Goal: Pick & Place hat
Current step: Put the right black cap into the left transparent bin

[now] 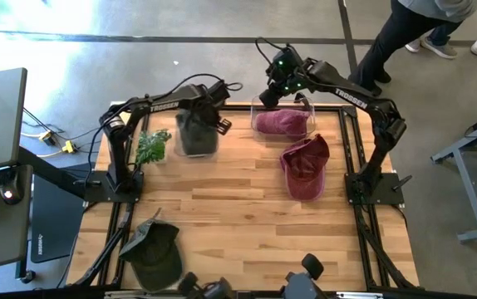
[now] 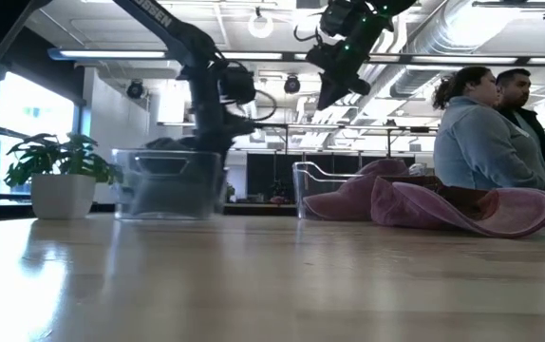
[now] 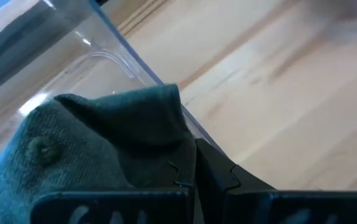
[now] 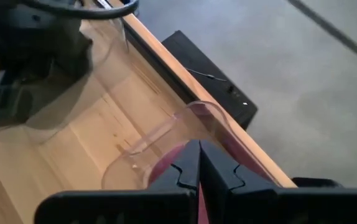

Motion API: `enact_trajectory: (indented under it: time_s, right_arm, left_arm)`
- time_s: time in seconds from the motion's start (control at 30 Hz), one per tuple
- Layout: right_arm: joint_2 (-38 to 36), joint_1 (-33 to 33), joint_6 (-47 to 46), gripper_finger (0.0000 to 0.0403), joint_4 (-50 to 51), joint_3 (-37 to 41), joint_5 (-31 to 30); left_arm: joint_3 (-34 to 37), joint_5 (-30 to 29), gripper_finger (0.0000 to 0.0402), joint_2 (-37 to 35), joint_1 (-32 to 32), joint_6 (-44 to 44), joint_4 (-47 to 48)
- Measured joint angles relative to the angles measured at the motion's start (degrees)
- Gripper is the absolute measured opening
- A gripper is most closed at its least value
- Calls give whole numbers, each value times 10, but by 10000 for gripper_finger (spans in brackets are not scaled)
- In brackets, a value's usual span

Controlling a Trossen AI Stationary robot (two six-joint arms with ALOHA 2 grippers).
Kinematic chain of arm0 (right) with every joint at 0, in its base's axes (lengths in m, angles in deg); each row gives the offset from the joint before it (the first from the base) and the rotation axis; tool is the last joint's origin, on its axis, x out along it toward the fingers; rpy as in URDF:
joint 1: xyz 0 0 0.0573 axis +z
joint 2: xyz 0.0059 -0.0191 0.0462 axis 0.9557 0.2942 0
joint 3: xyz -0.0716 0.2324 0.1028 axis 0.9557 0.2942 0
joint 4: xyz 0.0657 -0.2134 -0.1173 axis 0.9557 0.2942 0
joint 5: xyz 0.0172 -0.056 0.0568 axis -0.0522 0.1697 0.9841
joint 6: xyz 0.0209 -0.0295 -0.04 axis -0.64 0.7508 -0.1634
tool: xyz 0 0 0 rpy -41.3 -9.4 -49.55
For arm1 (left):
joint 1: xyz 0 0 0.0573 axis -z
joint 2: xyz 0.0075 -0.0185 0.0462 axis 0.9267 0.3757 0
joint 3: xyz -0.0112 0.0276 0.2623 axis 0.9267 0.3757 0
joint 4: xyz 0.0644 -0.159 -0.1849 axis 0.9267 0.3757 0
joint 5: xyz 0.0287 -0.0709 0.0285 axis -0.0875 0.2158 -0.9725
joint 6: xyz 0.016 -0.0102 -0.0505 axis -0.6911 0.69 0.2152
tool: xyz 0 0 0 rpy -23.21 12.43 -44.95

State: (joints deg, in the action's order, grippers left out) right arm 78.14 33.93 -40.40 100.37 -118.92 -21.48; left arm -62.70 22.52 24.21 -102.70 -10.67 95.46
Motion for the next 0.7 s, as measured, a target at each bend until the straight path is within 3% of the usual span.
enact_trajectory:
  time_s: [0.2, 0.5, 0.6, 0.7]
  right_arm:
    - [-31, -5, 11, 0, 8, 0, -35]
    - [-40, -19, 18, 1, 17, 0, -35]
    - [-40, -19, 20, 0, 18, 0, -35]
    - [-40, -19, 21, 0, 18, 0, -35]
  left_arm:
    - [-29, 28, 0, 0, 30, 1, -43]
    - [-178, 41, 0, -1, 9, -11, 139]
    - [-183, 92, 0, -1, -6, -21, 182]
    - [-166, 106, 0, 0, -6, -17, 161]
